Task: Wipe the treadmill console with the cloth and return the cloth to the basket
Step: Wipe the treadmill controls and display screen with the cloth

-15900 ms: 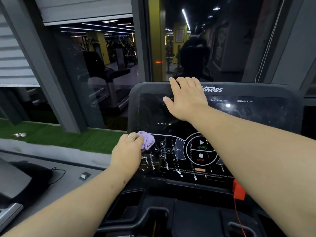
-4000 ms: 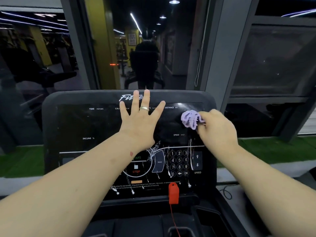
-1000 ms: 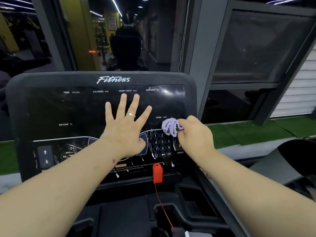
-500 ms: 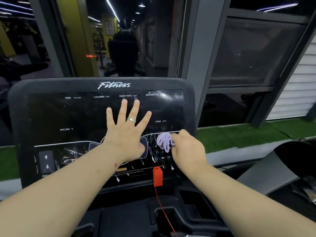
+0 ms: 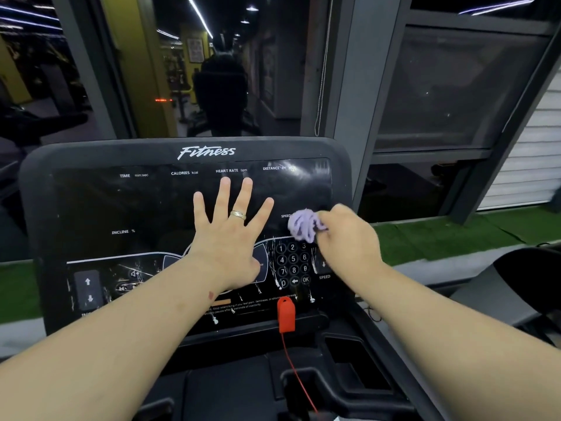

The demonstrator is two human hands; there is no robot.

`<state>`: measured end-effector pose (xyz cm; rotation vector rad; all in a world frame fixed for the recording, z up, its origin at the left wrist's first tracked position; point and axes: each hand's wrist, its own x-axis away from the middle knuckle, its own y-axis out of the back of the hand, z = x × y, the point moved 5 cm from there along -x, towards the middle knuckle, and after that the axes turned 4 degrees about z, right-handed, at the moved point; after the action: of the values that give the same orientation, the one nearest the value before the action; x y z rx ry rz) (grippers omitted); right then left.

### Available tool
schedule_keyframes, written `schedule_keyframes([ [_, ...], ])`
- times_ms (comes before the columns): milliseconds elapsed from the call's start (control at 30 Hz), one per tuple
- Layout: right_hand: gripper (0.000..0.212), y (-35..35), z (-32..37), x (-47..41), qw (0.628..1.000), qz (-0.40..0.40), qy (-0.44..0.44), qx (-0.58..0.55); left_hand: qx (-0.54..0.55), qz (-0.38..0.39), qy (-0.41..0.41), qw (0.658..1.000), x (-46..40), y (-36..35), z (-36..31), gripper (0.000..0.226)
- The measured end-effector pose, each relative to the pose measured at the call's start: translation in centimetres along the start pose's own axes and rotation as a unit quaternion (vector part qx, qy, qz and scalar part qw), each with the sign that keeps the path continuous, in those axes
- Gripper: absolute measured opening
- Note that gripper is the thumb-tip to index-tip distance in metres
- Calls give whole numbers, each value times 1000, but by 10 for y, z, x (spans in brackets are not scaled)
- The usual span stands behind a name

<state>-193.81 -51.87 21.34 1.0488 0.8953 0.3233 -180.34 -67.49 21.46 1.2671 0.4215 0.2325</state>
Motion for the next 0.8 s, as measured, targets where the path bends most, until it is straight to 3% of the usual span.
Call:
schedule_keyframes([
  [100, 16, -9, 10, 18, 997, -47, -34, -51, 3, -4, 0, 1000, 0, -1, 1, 114],
  [267, 18, -36, 3, 54, 995, 57, 83, -3, 2, -12, -9, 1000, 1, -2, 4, 113],
  [333, 9, -27, -10, 37, 999, 29, 36, -5, -2, -10, -10, 1000, 1, -3, 3, 113],
  [433, 13, -30, -7, 43, 994, -21, -77, -75, 5, -9, -5, 1000, 3, -5, -1, 112],
  [533, 17, -49, 10, 74, 995, 18, -40, -87, 8, -17, -2, 1000, 6, -7, -7, 111],
  [633, 14, -41, -8, 59, 999, 44, 7, -29, 8, -16, 1, 1000, 6, -8, -8, 110],
  [733, 12, -25, -24, 35, 994, -43, -87, -53, 7, -13, 5, 1000, 4, -9, -8, 110],
  [800, 13, -36, -6, 53, 988, -46, -113, -92, 10, -14, 7, 1000, 4, -10, -9, 111],
])
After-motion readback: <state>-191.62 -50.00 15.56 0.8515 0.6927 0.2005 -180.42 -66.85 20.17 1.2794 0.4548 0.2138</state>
